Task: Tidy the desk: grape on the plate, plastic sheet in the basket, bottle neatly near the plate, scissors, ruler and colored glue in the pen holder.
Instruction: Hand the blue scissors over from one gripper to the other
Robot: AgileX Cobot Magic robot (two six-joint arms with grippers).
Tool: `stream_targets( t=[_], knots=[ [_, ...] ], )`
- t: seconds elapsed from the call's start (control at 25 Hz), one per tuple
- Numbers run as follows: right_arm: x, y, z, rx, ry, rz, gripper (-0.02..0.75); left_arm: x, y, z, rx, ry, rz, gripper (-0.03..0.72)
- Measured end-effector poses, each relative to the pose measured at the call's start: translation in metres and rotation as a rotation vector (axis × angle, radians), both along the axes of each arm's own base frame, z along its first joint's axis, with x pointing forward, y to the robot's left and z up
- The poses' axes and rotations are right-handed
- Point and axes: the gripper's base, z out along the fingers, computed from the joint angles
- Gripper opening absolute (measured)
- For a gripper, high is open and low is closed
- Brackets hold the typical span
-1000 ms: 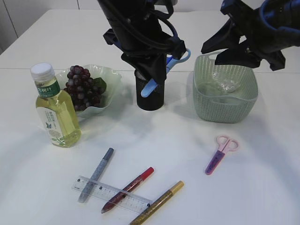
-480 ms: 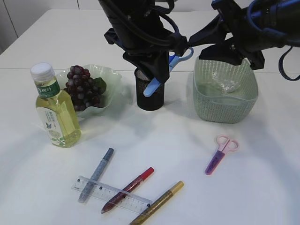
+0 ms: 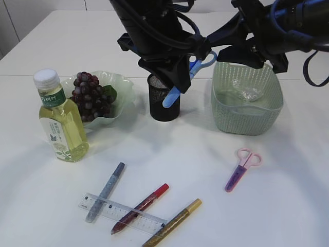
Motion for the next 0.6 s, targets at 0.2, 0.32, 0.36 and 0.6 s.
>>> stream_targets(
  t=[0.2, 0.32, 0.36, 0.6],
  knots=[
    [0.0000, 0.0000, 0.0000, -0.008, -0.010, 0.007, 0.332, -0.0001, -0.0001, 0.0000, -0.002, 0.001, 0.000, 0.141],
    [0.0012, 0.0002, -0.0020, -0.006, -0.005, 0.006, 0.332, -0.0003, -0.0007, 0.0003, -0.008, 0.003, 0.000, 0.141],
    [0.0021, 0.0004, -0.0034, -0.005, 0.000, 0.005, 0.332, -0.0003, -0.0007, 0.0003, -0.008, 0.003, 0.000, 0.141],
    [0.0037, 0.0015, -0.0044, 0.024, 0.012, -0.001, 0.332, -0.0001, -0.0024, 0.0083, -0.039, -0.009, 0.000, 0.141]
  ],
)
